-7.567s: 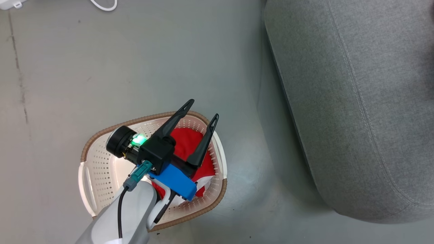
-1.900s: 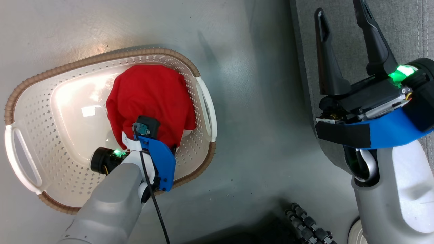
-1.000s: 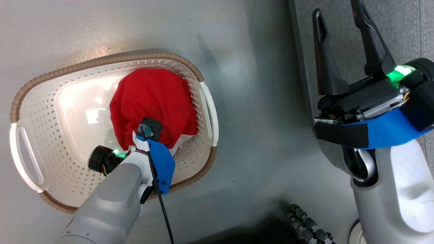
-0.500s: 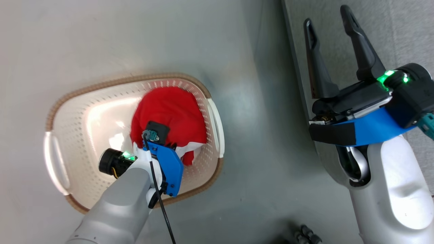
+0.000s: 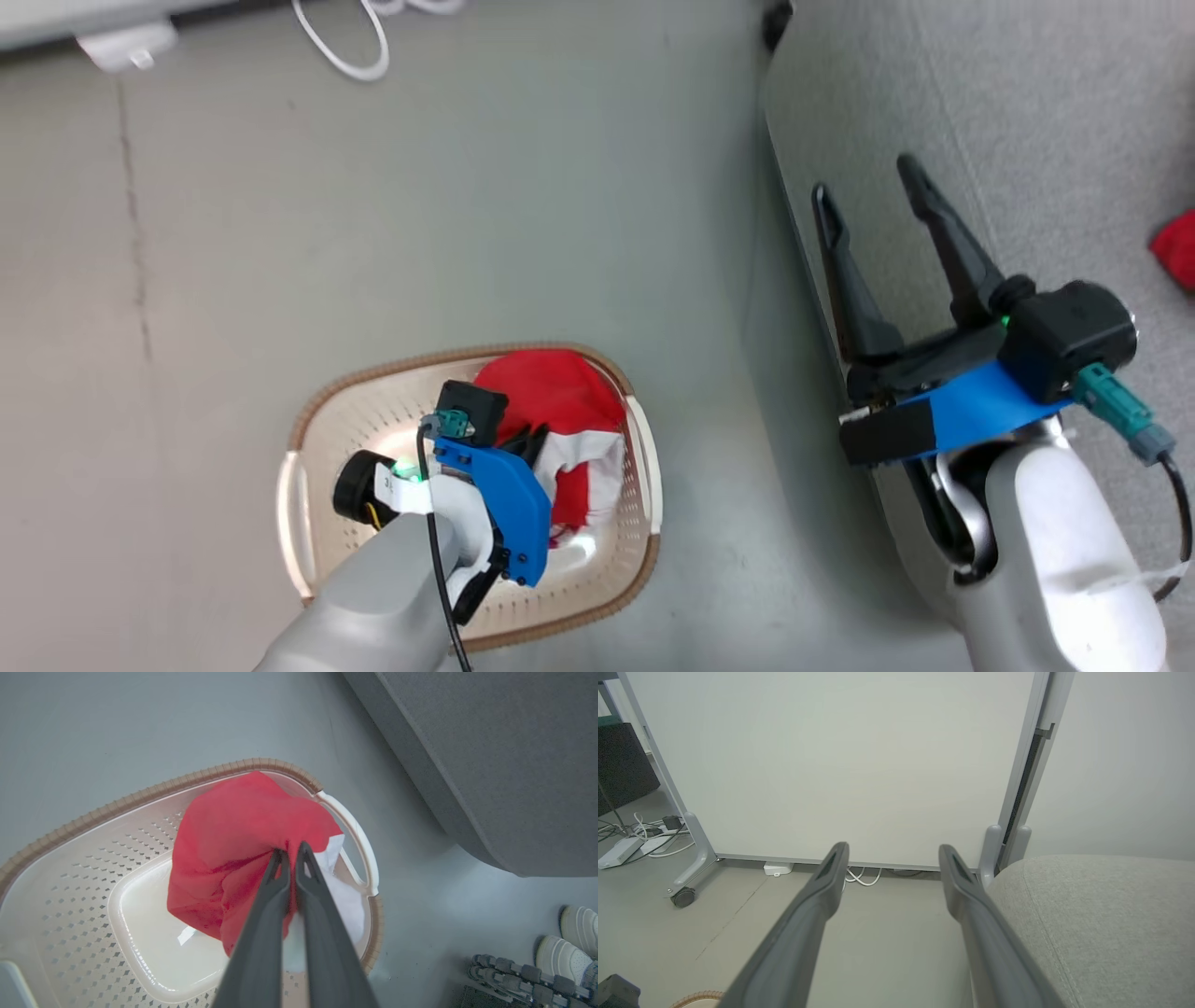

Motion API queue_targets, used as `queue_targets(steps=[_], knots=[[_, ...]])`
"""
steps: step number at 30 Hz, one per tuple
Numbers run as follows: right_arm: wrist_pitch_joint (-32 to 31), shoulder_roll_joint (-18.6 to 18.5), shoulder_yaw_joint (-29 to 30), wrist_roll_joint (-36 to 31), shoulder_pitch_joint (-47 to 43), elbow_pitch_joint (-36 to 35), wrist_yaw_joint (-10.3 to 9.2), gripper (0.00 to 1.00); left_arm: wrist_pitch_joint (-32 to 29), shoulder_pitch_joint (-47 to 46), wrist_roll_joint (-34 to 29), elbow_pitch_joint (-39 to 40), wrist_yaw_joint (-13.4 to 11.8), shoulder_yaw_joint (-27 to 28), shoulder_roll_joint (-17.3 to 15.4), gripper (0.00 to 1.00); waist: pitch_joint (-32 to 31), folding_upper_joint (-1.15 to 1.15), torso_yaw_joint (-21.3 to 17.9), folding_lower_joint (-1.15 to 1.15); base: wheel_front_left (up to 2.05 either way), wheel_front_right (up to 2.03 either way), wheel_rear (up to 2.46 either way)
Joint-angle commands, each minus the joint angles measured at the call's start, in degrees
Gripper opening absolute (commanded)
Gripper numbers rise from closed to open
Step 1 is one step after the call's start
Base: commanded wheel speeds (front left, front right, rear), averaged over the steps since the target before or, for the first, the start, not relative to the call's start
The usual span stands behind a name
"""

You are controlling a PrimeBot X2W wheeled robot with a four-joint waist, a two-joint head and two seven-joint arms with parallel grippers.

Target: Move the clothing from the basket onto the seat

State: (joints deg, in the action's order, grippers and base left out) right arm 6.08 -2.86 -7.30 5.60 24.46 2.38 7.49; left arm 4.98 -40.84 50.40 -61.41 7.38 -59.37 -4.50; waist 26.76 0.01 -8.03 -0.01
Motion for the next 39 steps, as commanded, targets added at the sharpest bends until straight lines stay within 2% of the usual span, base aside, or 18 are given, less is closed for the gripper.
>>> queue_targets(steps=[1,7,21,32,39], knots=[[-0.3,0.0,0.1,0.0,-2.3,0.5,0.02,1.00,0.8,0.8,0.8,1.3,0.1,-0.5,0.2,0.00,-7.9,-0.01,3.2,0.01,0.00,0.00,0.00],[-1.9,0.0,0.0,0.9,-7.5,1.3,0.01,1.00,2.8,1.0,3.0,5.0,0.1,-2.5,0.0,0.00,-14.9,-0.01,4.8,0.01,0.00,0.00,0.00],[-4.2,0.0,1.5,2.3,-16.5,1.6,0.02,1.00,5.9,-3.2,5.3,11.5,0.1,-6.8,0.4,0.00,-26.6,-0.01,8.0,0.01,0.00,0.00,0.00],[-5.4,0.0,1.0,2.7,-19.6,1.3,0.02,1.00,6.5,-9.6,6.7,14.8,0.1,-8.4,1.2,0.00,-30.7,-0.01,9.4,0.01,0.00,0.00,0.00],[-6.3,0.0,-0.4,2.5,-20.2,1.1,0.01,1.00,6.8,-11.3,7.7,15.2,0.1,-9.2,1.6,0.00,-31.4,-0.01,9.0,0.01,0.00,0.00,0.00]])
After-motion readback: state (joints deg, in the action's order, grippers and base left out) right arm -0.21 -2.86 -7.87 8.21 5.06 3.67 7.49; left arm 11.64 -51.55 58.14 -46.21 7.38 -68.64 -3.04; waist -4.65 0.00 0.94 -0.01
